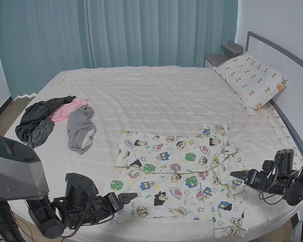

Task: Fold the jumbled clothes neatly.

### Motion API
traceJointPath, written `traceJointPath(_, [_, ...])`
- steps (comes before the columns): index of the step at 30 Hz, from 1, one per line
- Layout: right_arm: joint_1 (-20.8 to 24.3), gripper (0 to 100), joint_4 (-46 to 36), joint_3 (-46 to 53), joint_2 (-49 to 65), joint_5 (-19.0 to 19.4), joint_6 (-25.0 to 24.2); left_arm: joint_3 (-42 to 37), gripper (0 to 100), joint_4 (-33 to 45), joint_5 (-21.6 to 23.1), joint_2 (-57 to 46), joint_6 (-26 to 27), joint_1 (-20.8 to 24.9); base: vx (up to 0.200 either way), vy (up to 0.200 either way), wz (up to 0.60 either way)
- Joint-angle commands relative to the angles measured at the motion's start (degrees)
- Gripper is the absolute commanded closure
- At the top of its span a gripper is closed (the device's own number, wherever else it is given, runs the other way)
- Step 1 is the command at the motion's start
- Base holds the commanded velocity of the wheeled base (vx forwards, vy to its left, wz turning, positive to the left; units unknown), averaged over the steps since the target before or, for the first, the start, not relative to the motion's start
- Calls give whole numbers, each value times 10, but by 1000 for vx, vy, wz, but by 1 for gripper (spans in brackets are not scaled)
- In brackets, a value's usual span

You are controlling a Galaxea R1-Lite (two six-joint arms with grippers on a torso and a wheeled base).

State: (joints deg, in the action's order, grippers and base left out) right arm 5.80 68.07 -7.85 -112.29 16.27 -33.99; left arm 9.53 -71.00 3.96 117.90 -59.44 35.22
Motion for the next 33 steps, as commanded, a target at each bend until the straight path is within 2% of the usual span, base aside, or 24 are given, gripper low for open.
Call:
traceJointPath(1, [1,0,1,8,-2,0,1,-14,0,1,-10,26,-2,14,-200,0,0])
traceJointPath(6, [1,0,1,8,-2,0,1,-1,0,0,-48,58,-7,20,0,0,0])
traceJointPath(9, [1,0,1,8,-3,0,1,21,0,0,-105,100,-15,43,0,0,0])
traceJointPath(11, [2,0,1,8,-3,1,1,41,0,0,-161,137,-14,59,0,0,0])
traceJointPath(13, [3,0,1,8,-4,1,1,69,0,1,-210,169,-10,63,0,0,0])
traceJointPath(15, [3,0,1,8,-3,1,1,92,0,3,-241,190,-8,64,0,0,0])
traceJointPath(26, [3,0,1,8,-3,1,1,98,0,26,-242,190,4,65,0,0,0])
traceJointPath(33, [3,0,1,8,-2,1,1,108,0,25,-240,190,24,43,0,0,0])
